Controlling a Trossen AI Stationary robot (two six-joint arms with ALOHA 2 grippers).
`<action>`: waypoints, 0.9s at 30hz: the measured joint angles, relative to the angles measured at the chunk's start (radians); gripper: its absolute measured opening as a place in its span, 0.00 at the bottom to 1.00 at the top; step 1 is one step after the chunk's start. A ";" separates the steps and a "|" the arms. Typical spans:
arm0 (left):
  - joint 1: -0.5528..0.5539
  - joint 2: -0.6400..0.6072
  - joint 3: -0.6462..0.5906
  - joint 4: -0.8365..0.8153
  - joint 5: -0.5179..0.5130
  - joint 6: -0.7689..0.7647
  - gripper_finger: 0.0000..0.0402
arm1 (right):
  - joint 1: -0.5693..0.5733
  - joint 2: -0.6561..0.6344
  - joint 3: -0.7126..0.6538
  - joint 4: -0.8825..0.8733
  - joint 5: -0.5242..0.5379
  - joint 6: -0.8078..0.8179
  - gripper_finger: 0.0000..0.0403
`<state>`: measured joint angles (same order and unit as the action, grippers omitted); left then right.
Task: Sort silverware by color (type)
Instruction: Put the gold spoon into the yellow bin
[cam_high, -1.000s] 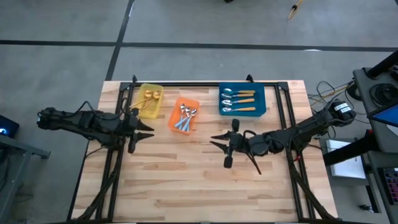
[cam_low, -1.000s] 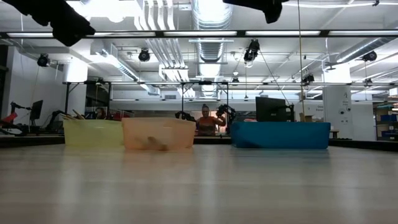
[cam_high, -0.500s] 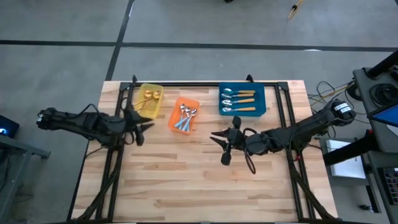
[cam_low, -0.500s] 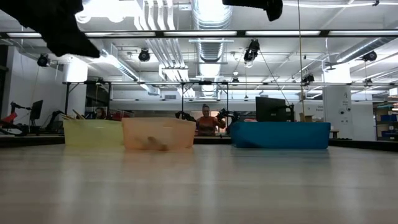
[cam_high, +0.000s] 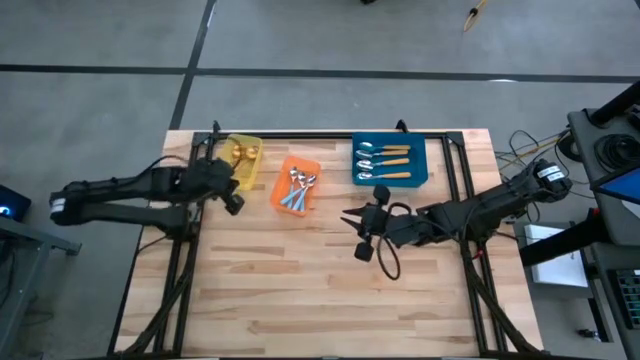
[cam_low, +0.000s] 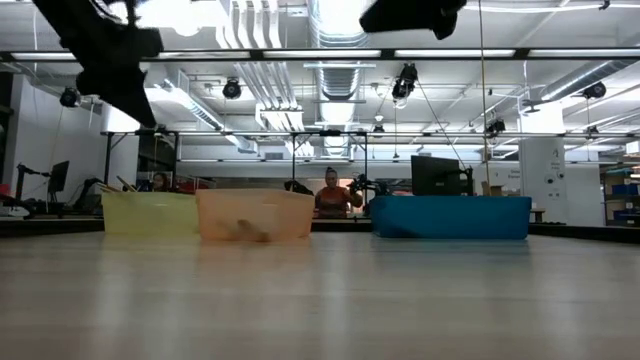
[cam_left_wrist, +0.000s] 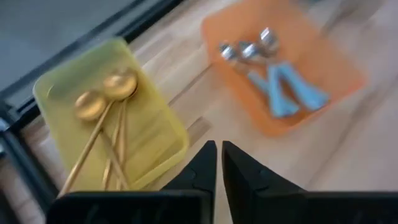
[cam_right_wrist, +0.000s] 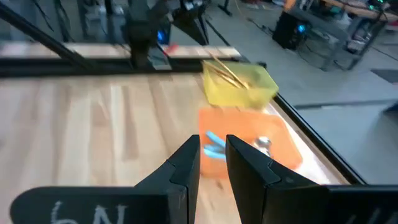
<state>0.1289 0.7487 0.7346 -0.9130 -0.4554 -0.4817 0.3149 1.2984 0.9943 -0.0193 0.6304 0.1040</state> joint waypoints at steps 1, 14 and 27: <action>0.046 0.025 0.004 0.000 0.026 0.028 0.01 | -0.007 0.000 0.000 -0.019 0.000 0.000 0.17; 0.557 0.317 0.038 0.000 0.178 0.279 0.01 | -0.049 0.001 -0.017 -0.168 0.000 -0.014 0.17; 0.659 0.595 0.182 -0.051 0.169 0.408 0.18 | -0.100 -0.001 -0.022 -0.133 0.000 -0.181 0.17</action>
<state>0.7878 1.3433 0.9166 -0.9637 -0.2864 -0.0734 0.2149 1.2976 0.9726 -0.1525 0.6307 -0.0775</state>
